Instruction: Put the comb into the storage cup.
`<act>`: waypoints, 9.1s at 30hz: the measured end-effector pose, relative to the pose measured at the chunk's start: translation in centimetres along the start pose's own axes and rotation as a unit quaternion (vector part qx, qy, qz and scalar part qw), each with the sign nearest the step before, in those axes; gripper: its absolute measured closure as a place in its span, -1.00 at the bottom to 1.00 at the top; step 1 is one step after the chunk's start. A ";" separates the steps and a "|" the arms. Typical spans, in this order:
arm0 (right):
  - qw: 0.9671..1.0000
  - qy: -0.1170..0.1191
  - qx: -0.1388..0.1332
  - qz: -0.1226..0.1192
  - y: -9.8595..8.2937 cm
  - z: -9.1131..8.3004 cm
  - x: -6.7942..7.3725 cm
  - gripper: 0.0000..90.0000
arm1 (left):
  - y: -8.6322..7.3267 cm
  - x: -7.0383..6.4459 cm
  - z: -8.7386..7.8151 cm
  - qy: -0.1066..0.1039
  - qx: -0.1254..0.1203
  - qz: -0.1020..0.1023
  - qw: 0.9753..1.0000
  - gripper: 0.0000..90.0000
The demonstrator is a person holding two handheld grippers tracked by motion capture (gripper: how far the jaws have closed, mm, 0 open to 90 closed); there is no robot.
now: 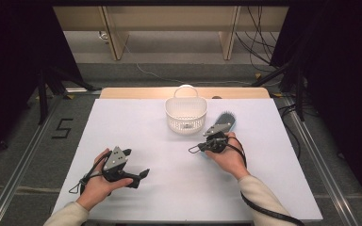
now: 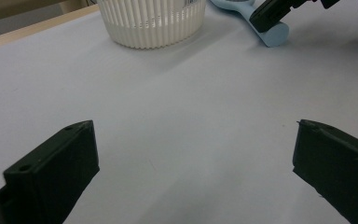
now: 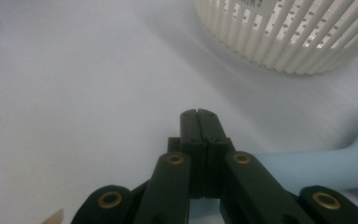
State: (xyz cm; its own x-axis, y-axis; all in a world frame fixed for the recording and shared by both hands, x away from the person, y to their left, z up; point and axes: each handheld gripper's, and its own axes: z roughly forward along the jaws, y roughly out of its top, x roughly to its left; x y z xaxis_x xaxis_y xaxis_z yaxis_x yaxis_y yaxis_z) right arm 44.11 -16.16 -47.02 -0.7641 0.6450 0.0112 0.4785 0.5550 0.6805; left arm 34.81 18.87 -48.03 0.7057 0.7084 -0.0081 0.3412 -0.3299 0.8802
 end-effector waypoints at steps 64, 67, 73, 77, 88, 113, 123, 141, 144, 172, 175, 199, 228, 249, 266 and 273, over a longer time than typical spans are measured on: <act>0.979 -0.102 0.140 0.105 -5.7 -6.4 -5.3 1.00 | 0.1 -0.2 0.1 -0.005 0.003 0.006 1.000 -1.00; 0.980 -0.104 0.133 0.104 -5.9 -6.5 -5.2 0.99 | 0.1 -0.2 0.1 -0.005 0.003 0.006 1.000 -1.00; 0.988 -0.057 0.073 0.121 -6.6 -7.0 -5.1 0.74 | 0.1 -0.1 0.1 -0.005 0.001 0.004 1.000 -1.00; 0.990 -0.029 -0.020 0.139 -7.1 -7.9 -5.0 0.47 | 0.1 -0.2 0.1 -0.008 0.000 0.007 1.000 -1.00; 0.973 -0.054 -0.186 0.127 -7.8 -10.8 -4.0 -0.51 | 0.1 -0.2 0.1 -0.007 0.000 0.005 1.000 -1.00; 0.975 -0.105 -0.158 0.114 -5.5 -11.7 -6.9 -0.72 | 0.1 -0.2 0.5 -0.011 0.004 0.004 1.000 -1.00; 0.987 -0.098 0.010 0.124 -3.3 -8.8 -9.7 -0.67 | 0.1 -0.4 0.7 -0.016 0.003 0.004 1.000 -1.00; 0.970 -0.113 0.191 0.099 -0.8 -3.8 -11.2 -0.54 | 0.2 -0.4 0.6 -0.016 -0.001 0.003 1.000 -1.00; 0.961 -0.107 0.232 0.107 -0.2 -3.0 -11.2 -0.53 | 0.2 -0.3 0.6 -0.015 -0.002 0.002 1.000 -1.00; 0.945 -0.083 0.287 0.130 1.0 -1.5 -11.3 0.17 | 0.3 -0.4 0.7 -0.019 -0.004 0.002 1.000 -0.99; 0.943 -0.086 0.291 0.137 1.1 -1.5 -11.4 0.29 | 0.3 -0.4 0.7 -0.019 -0.004 0.002 1.000 -0.98; 0.931 -0.099 0.304 0.175 1.6 -1.2 -11.0 0.56 | 0.3 -0.4 0.7 -0.019 -0.004 0.003 1.000 -0.97; 0.945 -0.097 0.238 0.200 0.1 -3.3 -11.2 0.57 | 0.2 -0.3 0.8 -0.017 -0.001 -0.002 1.000 -0.97; 0.966 -0.103 0.110 0.210 -1.7 -6.1 -9.5 0.57 | 0.0 0.0 0.6 -0.009 0.001 -0.003 1.000 -0.97; 0.972 -0.109 0.027 0.206 -1.9 -7.0 -8.6 0.57 | 0.0 0.0 0.5 -0.009 0.001 -0.002 1.000 -0.97; 0.972 -0.107 0.010 0.208 -1.8 -7.2 -8.5 0.57 | 0.1 0.0 0.5 -0.009 0.001 -0.001 1.000 -0.97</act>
State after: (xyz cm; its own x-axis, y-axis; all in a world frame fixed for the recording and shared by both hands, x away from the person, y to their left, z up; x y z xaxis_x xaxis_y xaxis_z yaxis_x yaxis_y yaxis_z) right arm 46.60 -26.43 -43.08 -0.3958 0.9094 0.1280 0.7373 0.2315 0.6347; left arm 35.10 18.50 -48.22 0.7156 0.6983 -0.0179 0.3437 -0.3297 0.8793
